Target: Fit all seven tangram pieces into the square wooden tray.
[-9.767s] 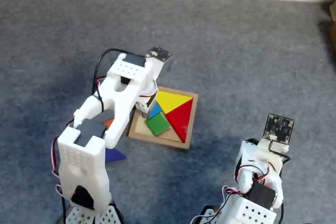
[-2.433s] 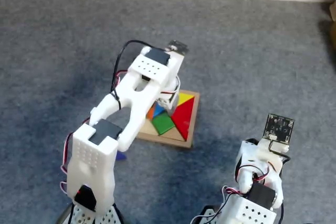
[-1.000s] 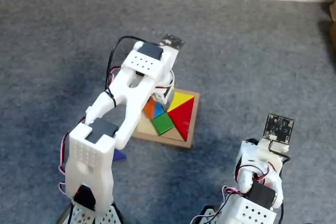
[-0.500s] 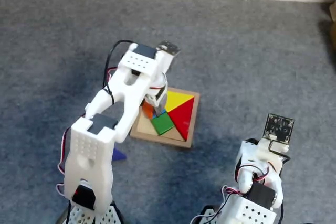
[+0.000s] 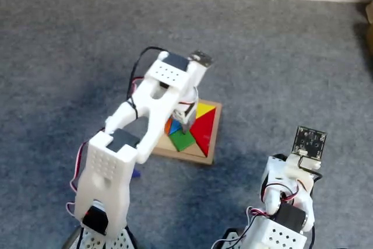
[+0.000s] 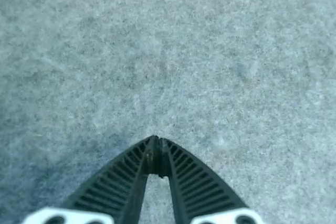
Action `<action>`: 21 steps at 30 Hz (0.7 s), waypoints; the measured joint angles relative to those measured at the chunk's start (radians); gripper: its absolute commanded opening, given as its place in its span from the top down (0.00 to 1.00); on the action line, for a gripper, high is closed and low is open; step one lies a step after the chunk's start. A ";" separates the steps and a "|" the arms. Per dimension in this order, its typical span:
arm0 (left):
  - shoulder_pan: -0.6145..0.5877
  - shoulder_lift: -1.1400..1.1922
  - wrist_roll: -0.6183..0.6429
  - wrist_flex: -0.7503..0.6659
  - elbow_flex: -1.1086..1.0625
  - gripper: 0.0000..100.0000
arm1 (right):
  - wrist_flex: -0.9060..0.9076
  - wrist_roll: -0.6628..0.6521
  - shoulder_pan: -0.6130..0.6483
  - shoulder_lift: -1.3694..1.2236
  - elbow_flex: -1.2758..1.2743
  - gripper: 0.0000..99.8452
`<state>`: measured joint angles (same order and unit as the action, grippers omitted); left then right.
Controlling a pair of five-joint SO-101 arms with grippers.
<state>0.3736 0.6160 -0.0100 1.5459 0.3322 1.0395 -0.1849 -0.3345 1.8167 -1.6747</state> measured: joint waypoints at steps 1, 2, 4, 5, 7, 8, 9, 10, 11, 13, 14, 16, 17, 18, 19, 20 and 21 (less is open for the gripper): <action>0.000 0.003 0.002 0.015 0.014 0.79 | 0.000 0.000 0.000 0.000 0.000 0.99; 0.008 0.008 0.000 0.029 0.028 0.79 | 0.000 0.000 0.000 0.000 0.000 0.99; 0.011 0.009 0.000 0.055 0.051 0.79 | 0.000 0.000 0.000 0.000 0.000 0.99; 0.009 0.009 0.000 0.064 0.061 0.79 | 0.000 0.000 0.000 0.000 0.000 0.99; 0.000 0.009 0.002 0.072 0.071 0.79 | 0.000 0.000 0.000 0.000 0.000 0.99; 0.000 0.009 0.003 0.074 0.071 0.79 | 0.000 0.000 0.000 0.000 0.000 0.99; 0.002 0.009 0.003 0.074 0.072 0.79 | 0.000 0.000 0.000 0.000 0.000 0.99; 0.005 0.009 0.003 0.074 0.072 0.79 | 0.000 0.000 0.000 0.000 0.000 0.99; 0.008 0.009 0.000 0.074 0.072 0.79 | 0.000 0.000 0.000 0.000 0.000 0.99; 0.008 0.002 0.005 0.084 0.072 0.79 | 0.000 0.000 0.000 0.000 0.000 0.99; 0.006 -0.014 0.018 0.091 0.072 0.79 | 0.000 0.000 0.000 0.000 0.000 0.99; 0.002 -0.061 0.035 0.097 0.069 0.79 | 0.000 0.000 0.000 0.000 0.000 0.99; -0.005 -0.092 0.040 0.097 0.055 0.79 | 0.000 0.000 0.000 0.000 0.000 0.99; -0.012 -0.123 0.041 0.097 0.035 0.79 | 0.000 0.000 0.000 0.000 0.000 0.99; -0.020 -0.150 0.041 0.097 0.009 0.79 | 0.000 0.000 0.000 0.000 0.000 0.99; -0.029 -0.180 0.041 0.097 -0.021 0.79 | 0.000 0.000 0.000 0.000 0.000 0.99; -0.035 -0.210 0.041 0.097 -0.057 0.79 | 0.000 0.000 0.000 0.000 0.000 0.99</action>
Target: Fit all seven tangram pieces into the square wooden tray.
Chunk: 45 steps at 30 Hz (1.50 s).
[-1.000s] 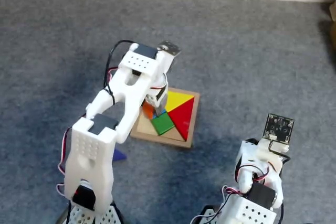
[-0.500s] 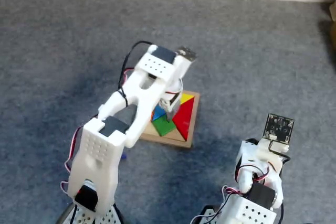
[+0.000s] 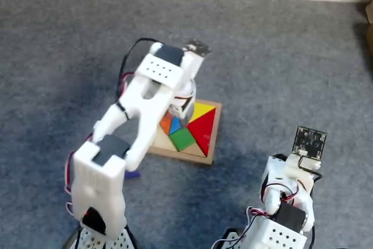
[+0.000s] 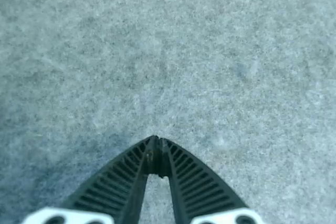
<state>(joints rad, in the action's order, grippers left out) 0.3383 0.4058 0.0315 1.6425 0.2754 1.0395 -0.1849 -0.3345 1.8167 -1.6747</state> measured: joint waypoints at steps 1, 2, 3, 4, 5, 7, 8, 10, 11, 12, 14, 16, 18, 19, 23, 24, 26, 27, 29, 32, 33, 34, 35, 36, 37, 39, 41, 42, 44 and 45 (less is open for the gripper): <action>-0.005 -0.031 0.000 -0.005 -0.035 0.79 | 0.000 0.000 0.000 0.000 0.000 0.99; -0.009 -0.064 0.000 -0.017 -0.074 0.79 | 0.000 0.000 0.000 0.000 0.000 0.99; -0.014 -0.101 0.000 -0.028 -0.114 0.79 | 0.000 0.000 0.000 0.000 0.000 0.99; -0.021 -0.138 0.000 -0.041 -0.153 0.79 | 0.000 0.000 0.000 0.000 0.000 0.99; -0.029 -0.180 0.000 -0.055 -0.198 0.79 | 0.000 0.000 0.000 0.000 0.000 0.99; -0.051 -0.265 0.008 -0.087 -0.292 0.79 | 0.000 0.000 0.000 0.000 0.000 0.99; -0.061 -0.311 0.011 -0.101 -0.342 0.79 | 0.000 0.000 0.000 0.000 0.000 0.99; -0.092 -0.400 0.038 -0.127 -0.443 0.79 | 0.000 0.000 0.000 0.000 0.000 0.99; -0.112 -0.440 0.061 -0.138 -0.493 0.79 | 0.000 0.000 0.000 0.000 0.000 0.99; -0.138 -0.479 0.083 -0.147 -0.537 0.79 | 0.000 0.000 0.000 0.000 0.000 0.99; -0.196 -0.546 0.107 -0.155 -0.621 0.79 | 0.000 0.000 0.000 0.000 0.000 0.99; -0.253 -0.598 0.124 -0.155 -0.687 0.79 | 0.000 0.000 0.000 0.000 0.000 0.99; -0.305 -0.634 0.137 -0.155 -0.746 0.79 | 0.000 0.000 0.000 0.000 0.000 0.99; -0.325 -0.647 0.143 -0.155 -0.775 0.79 | 0.000 0.000 0.000 0.000 0.000 0.99; -0.370 -0.677 0.213 -0.158 -0.879 0.79 | 0.000 0.000 0.000 0.000 0.000 0.99; -0.370 -0.678 0.250 -0.158 -0.901 0.79 | 0.000 0.000 0.000 0.000 0.000 0.99; -0.368 -0.680 0.344 -0.160 -0.937 0.79 | 0.000 0.000 0.000 0.000 0.000 0.99; -0.373 -0.680 0.394 -0.161 -0.951 0.79 | 0.000 0.000 0.000 0.000 0.000 0.99; -0.377 -0.680 0.463 -0.161 -0.974 0.79 | 0.000 0.000 0.000 0.000 0.000 0.99; -0.376 -0.681 0.497 -0.167 -1.013 0.79 | 0.000 0.000 0.000 0.000 0.000 0.99; -0.376 -0.681 0.503 -0.186 -1.023 0.79 | 0.000 0.000 0.000 0.000 0.000 0.99; -0.376 -0.681 0.514 -0.199 -1.039 0.79 | 0.000 0.000 0.000 0.000 0.000 0.99; -0.376 -0.681 0.532 -0.218 -1.057 0.79 | 0.000 0.000 0.000 0.000 0.000 0.99; -0.377 -0.681 0.549 -0.242 -1.077 0.79 | 0.000 0.000 0.000 0.000 0.000 0.99; -0.377 -0.681 0.565 -0.265 -1.099 0.79 | 0.000 0.000 0.000 0.000 0.000 0.99; -0.377 -0.681 0.582 -0.324 -1.140 0.79 | 0.000 0.000 0.000 0.000 0.000 0.99; -0.376 -0.683 0.589 -0.391 -1.181 0.79 | 0.000 0.000 0.000 0.000 0.000 0.99; -0.376 -0.683 0.592 -0.420 -1.208 0.79 | 0.000 0.000 0.000 0.000 0.000 0.99; -0.374 -0.687 0.605 -0.480 -1.255 0.79 | 0.000 0.000 0.000 0.000 0.000 0.99; -0.362 -0.698 0.620 -0.502 -1.275 0.79 | 0.000 0.000 0.000 0.000 0.000 0.99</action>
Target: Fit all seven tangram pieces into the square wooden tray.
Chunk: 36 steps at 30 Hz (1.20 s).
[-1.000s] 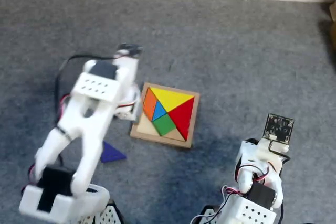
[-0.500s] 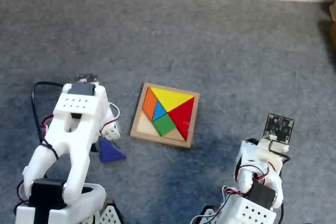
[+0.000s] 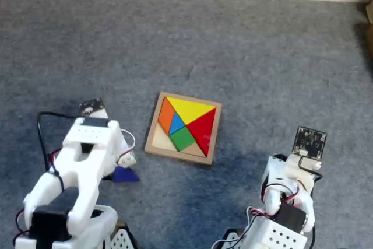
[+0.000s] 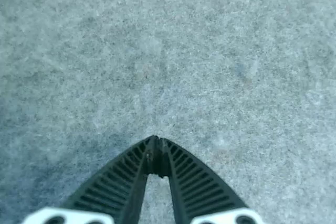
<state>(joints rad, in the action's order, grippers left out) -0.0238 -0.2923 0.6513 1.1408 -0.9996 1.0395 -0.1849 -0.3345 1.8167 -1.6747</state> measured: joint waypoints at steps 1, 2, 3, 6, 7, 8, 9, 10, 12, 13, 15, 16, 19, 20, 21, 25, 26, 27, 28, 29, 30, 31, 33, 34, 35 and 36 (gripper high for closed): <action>0.011 -0.005 0.020 -0.017 -0.011 0.79 | 0.000 0.000 0.000 0.000 0.000 0.99; 0.020 -0.006 0.035 -0.029 -0.018 0.79 | 0.000 0.000 0.000 0.000 0.000 0.99; 0.028 -0.006 0.048 -0.038 -0.025 0.79 | 0.000 0.000 0.000 0.000 0.000 0.99; 0.052 0.000 0.063 -0.054 -0.028 0.79 | 0.000 0.000 0.000 0.000 0.000 0.99; 0.060 0.000 0.066 -0.057 -0.028 0.79 | 0.000 0.000 0.000 0.000 0.000 0.99; 0.068 0.000 0.066 -0.057 -0.028 0.79 | 0.000 0.000 0.000 0.000 0.000 0.99; 0.077 0.000 0.071 -0.057 -0.028 0.79 | 0.000 0.000 0.000 0.000 0.000 0.99; 0.086 0.000 0.074 -0.058 -0.028 0.79 | 0.000 0.000 0.000 0.000 0.000 0.99; 0.103 0.002 0.095 -0.083 -0.029 0.79 | 0.000 0.000 0.000 0.000 0.000 0.99; 0.107 0.002 0.101 -0.101 -0.029 0.79 | 0.000 0.000 0.000 0.000 0.000 0.99; 0.114 0.002 0.106 -0.147 -0.029 0.79 | 0.000 0.000 0.000 0.000 0.000 0.99; 0.118 0.002 0.106 -0.175 -0.029 0.79 | 0.000 0.000 0.000 0.000 0.000 0.99; 0.132 0.000 0.103 -0.236 -0.029 0.79 | 0.000 0.000 0.000 0.000 0.000 0.99; 0.132 0.000 0.091 -0.239 -0.020 0.79 | 0.000 0.000 0.000 0.000 0.000 0.99; 0.132 0.000 0.078 -0.239 -0.005 0.79 | 0.000 0.000 0.000 0.000 0.000 0.99; 0.132 0.005 0.061 -0.138 0.101 0.79 | 0.000 0.000 0.000 0.000 0.000 0.99; 0.132 0.005 0.060 -0.094 0.132 0.79 | 0.000 0.000 0.000 0.000 0.000 0.99; 0.133 0.005 0.058 -0.041 0.164 0.79 | 0.000 0.000 0.000 0.000 0.000 0.99; 0.133 0.005 0.058 0.006 0.195 0.79 | 0.000 0.000 0.000 0.000 0.000 0.99; 0.135 0.005 0.058 0.054 0.221 0.79 | 0.000 0.000 0.000 0.000 0.000 0.99; 0.137 0.005 0.058 0.097 0.242 0.79 | 0.000 0.000 0.000 0.000 0.000 0.99; 0.137 0.003 0.058 0.132 0.256 0.79 | 0.000 0.000 0.000 0.000 0.000 0.99; 0.141 0.003 0.058 0.184 0.270 0.79 | 0.000 0.000 0.000 0.000 0.000 0.99; 0.143 0.003 0.058 0.201 0.272 0.79 | 0.000 0.000 0.000 0.000 0.000 0.99; 0.143 0.003 0.058 0.215 0.272 0.79 | 0.000 0.000 0.000 0.000 0.000 0.99; 0.143 0.003 0.058 0.221 0.272 0.79 | 0.000 0.000 0.000 0.000 0.000 0.99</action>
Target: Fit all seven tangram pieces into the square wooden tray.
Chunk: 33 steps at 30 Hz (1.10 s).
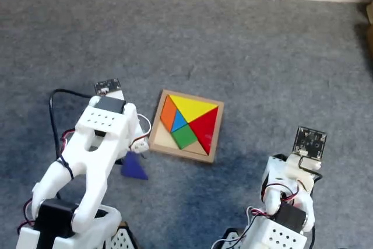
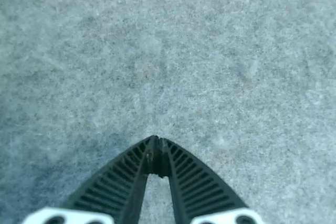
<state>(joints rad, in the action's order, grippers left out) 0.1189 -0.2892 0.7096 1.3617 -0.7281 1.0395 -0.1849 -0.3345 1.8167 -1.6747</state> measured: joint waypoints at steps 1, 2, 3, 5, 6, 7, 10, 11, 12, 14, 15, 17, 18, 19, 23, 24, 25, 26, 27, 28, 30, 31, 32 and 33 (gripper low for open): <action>0.000 0.000 0.000 0.003 -0.008 0.79 | 0.000 0.000 0.000 0.000 0.000 0.99; 0.000 0.000 0.000 0.003 -0.017 0.79 | 0.000 0.000 0.000 0.000 0.000 0.99; 0.000 0.000 0.000 0.000 -0.031 0.79 | 0.000 0.000 0.000 0.000 0.000 0.99; 0.000 0.000 0.000 -0.037 -0.072 0.79 | 0.000 0.000 0.000 0.000 0.000 0.99; 0.000 0.000 0.000 -0.060 -0.095 0.79 | 0.000 0.000 0.000 0.000 0.000 0.99; 0.000 0.000 0.000 -0.095 -0.121 0.79 | 0.000 0.000 0.000 0.000 0.000 0.99; 0.000 0.000 0.000 -0.203 -0.210 0.79 | 0.000 0.000 0.000 0.000 0.000 0.99; 0.000 -0.003 0.000 -0.230 -0.236 0.79 | 0.000 0.000 0.000 0.000 0.000 0.99; 0.000 -0.006 0.000 -0.255 -0.258 0.79 | 0.000 0.000 0.000 0.000 0.000 0.99; 0.000 -0.018 0.002 -0.279 -0.281 0.79 | 0.000 0.000 0.000 0.000 0.000 0.99; 0.000 -0.020 0.002 -0.285 -0.285 0.79 | 0.000 0.000 0.000 0.000 0.000 0.99; 0.000 -0.020 0.002 -0.292 -0.288 0.79 | 0.000 0.000 0.000 0.000 0.000 0.99; 0.000 -0.020 0.002 -0.293 -0.290 0.79 | 0.000 0.000 0.000 0.000 0.000 0.99; 0.000 -0.020 0.002 -0.293 -0.292 0.79 | 0.000 0.000 0.000 0.000 0.000 0.99; 0.000 -0.021 0.002 -0.295 -0.295 0.79 | 0.000 0.000 0.000 0.000 0.000 0.99; 0.000 -0.021 0.002 -0.295 -0.295 0.79 | 0.000 0.000 0.000 0.000 0.000 0.99; 0.000 -0.021 0.002 -0.295 -0.295 0.79 | 0.000 0.000 0.000 0.000 0.000 0.99; 0.000 -0.021 0.002 -0.296 -0.295 0.79 | 0.000 0.000 0.000 0.000 0.000 0.99; 0.000 -0.021 0.002 -0.296 -0.295 0.79 | 0.000 0.000 0.000 0.000 0.000 0.99; 0.000 -0.021 0.002 -0.296 -0.295 0.79 | 0.000 0.000 0.000 0.000 0.000 0.99; 0.000 -0.021 0.002 -0.296 -0.296 0.79 | 0.000 0.000 0.000 0.000 0.000 0.99; 0.000 -0.021 0.002 -0.296 -0.296 0.79 | 0.000 0.000 0.000 0.000 0.000 0.99; 0.000 -0.021 0.002 -0.296 -0.296 0.80 | 0.000 0.000 0.000 0.000 0.000 0.99; 0.000 -0.021 0.002 -0.296 -0.296 0.82 | 0.000 0.000 0.000 0.000 0.000 0.99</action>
<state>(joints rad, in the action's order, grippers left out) 0.1189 -0.3107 0.7112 1.0656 -1.0242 1.0395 -0.1849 -0.3345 1.8167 -1.6747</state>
